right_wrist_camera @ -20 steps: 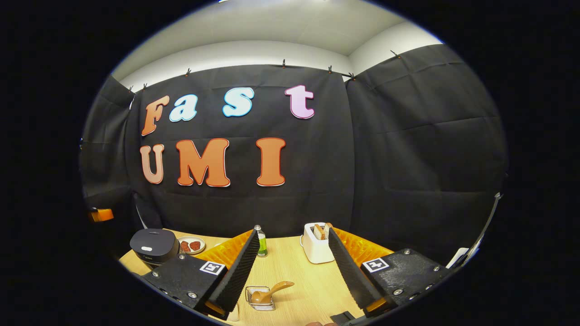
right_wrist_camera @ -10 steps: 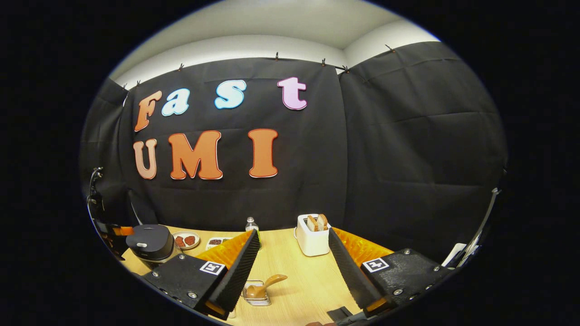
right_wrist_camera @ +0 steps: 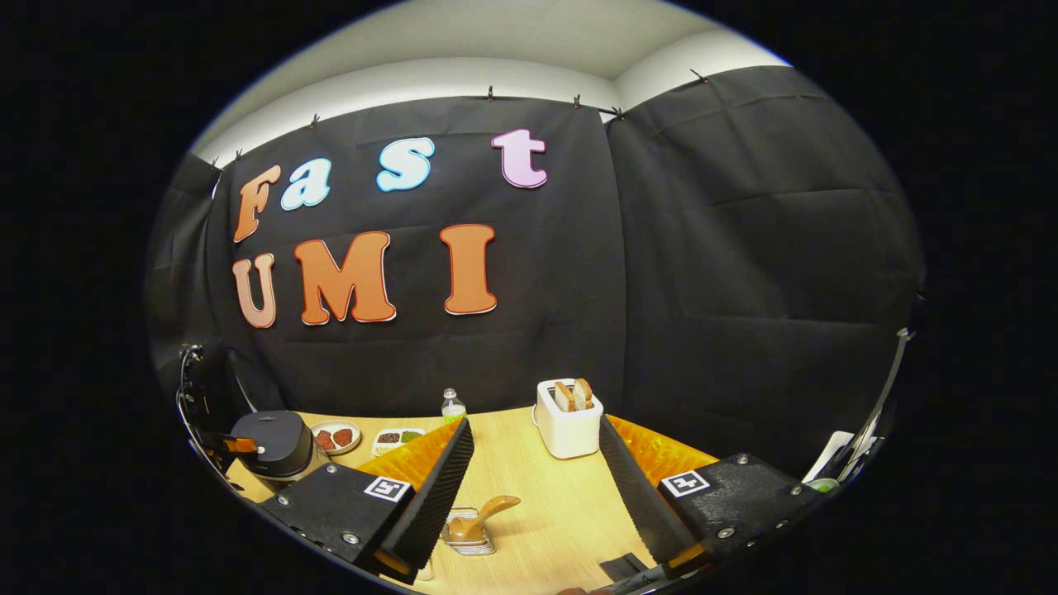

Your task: Close the left gripper, press the button to open the rice cooker; take a wooden spoon from the chopstick holder with the right hand, scoop a spoonful of rice and pour it into the rice cooker, then put the wooden spoon back into the chopstick holder.

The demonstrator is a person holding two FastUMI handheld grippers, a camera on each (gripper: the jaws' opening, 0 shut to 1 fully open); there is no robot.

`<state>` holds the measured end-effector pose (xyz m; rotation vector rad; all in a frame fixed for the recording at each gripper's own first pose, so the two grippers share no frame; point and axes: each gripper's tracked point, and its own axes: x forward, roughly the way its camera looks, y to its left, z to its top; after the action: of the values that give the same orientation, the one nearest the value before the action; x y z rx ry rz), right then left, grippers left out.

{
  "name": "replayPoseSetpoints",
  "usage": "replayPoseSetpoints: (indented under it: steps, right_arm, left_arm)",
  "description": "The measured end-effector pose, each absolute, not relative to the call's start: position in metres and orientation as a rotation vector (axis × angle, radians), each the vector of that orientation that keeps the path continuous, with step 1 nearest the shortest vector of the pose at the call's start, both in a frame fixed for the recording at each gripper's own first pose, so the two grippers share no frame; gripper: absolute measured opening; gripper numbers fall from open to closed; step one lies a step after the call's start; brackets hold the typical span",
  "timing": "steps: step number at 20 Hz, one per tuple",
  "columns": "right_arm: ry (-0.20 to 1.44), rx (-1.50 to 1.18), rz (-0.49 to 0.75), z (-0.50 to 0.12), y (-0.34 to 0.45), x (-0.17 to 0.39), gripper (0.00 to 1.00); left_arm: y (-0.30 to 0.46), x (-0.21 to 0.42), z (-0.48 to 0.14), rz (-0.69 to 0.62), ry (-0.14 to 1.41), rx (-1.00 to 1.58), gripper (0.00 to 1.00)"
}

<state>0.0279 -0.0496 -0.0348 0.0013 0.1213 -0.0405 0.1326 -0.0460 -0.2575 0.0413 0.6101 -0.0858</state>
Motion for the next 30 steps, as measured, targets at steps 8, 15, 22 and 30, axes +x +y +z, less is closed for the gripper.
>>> replayPoseSetpoints:
  steps: [8,15,22,30]
  right_arm:
    - [0.150,0.021,-0.018,-0.050,-0.042,0.025,0.95]
    - [0.131,0.037,-0.019,-0.045,-0.048,0.020,0.95]
    - [0.145,0.045,-0.006,-0.061,-0.045,0.024,0.95]
    - [0.267,0.137,0.020,-0.130,-0.038,0.053,0.95]
  left_arm:
    - [-0.045,0.132,-0.262,-0.091,0.664,0.043,0.05]
    - [-0.048,0.135,-0.143,-0.034,0.366,0.096,0.01]
    - [-0.053,0.107,-0.051,-0.047,0.200,0.071,0.05]
    - [-0.040,0.076,-0.025,-0.009,0.163,0.060,0.05]
